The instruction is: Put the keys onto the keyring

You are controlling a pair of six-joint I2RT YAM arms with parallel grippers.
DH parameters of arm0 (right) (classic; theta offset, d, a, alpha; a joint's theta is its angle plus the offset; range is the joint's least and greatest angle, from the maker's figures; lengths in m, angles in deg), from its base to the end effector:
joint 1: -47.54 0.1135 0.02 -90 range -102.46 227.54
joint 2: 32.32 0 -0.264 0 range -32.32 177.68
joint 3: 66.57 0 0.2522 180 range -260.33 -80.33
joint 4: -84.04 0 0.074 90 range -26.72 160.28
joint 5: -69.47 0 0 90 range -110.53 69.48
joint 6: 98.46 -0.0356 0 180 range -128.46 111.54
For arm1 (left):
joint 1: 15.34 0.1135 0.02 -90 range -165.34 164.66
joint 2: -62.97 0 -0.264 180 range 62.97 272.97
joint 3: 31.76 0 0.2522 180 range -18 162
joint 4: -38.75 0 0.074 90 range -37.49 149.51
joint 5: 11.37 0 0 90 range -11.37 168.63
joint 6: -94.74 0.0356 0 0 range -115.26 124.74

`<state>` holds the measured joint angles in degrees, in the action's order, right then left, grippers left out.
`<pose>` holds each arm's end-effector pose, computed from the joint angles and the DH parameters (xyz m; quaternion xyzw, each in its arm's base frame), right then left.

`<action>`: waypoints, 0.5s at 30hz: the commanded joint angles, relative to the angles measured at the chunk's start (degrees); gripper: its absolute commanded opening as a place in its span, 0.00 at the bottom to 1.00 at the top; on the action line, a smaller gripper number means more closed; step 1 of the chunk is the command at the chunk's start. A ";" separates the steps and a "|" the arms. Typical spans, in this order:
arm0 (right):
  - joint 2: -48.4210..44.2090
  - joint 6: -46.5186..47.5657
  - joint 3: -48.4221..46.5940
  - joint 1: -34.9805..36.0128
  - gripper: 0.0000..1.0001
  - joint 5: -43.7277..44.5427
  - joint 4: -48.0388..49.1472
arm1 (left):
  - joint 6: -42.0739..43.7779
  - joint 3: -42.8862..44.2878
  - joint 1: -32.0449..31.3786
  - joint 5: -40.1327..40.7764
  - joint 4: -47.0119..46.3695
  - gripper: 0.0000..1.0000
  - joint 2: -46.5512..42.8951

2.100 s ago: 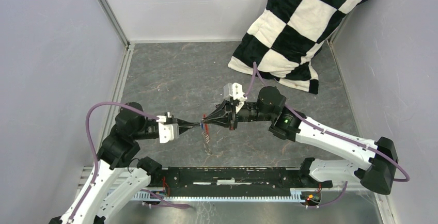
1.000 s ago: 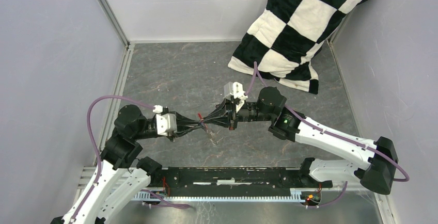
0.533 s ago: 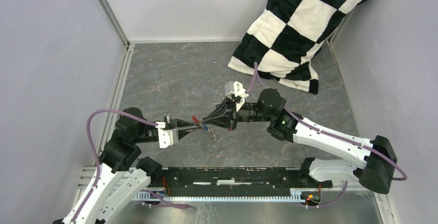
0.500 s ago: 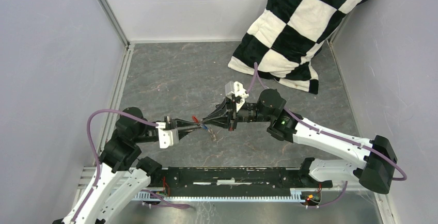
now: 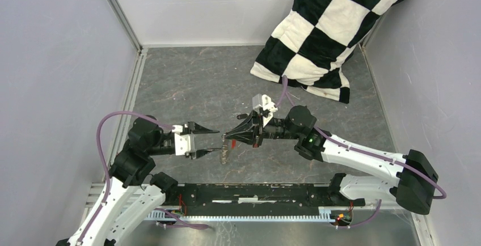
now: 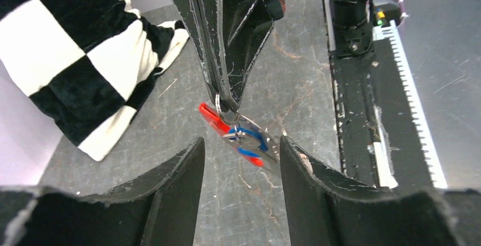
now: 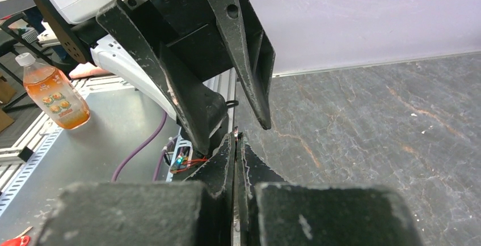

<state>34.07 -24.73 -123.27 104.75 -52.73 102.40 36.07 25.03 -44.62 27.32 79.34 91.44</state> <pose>0.1280 0.2337 0.3286 -0.4160 0.5130 0.5808 0.4759 0.0771 -0.0751 0.3385 0.5887 0.4689 -0.3269 0.5716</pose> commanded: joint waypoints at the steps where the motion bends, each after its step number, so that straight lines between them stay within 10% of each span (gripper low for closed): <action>1: -2.18 1.99 -0.05 -0.21 0.01 1.05 3.95 | -13.02 2.48 0.00 -3.97 -5.24 0.57 0.73; 15: -2.13 3.95 -0.73 -0.30 0.01 -1.79 1.86 | -16.59 3.15 -0.03 -5.37 -8.39 0.34 5.72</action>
<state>33.31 -22.06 -123.25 104.73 -52.97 102.21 21.87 25.70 -44.62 23.50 72.93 96.92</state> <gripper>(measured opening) 0.012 0.358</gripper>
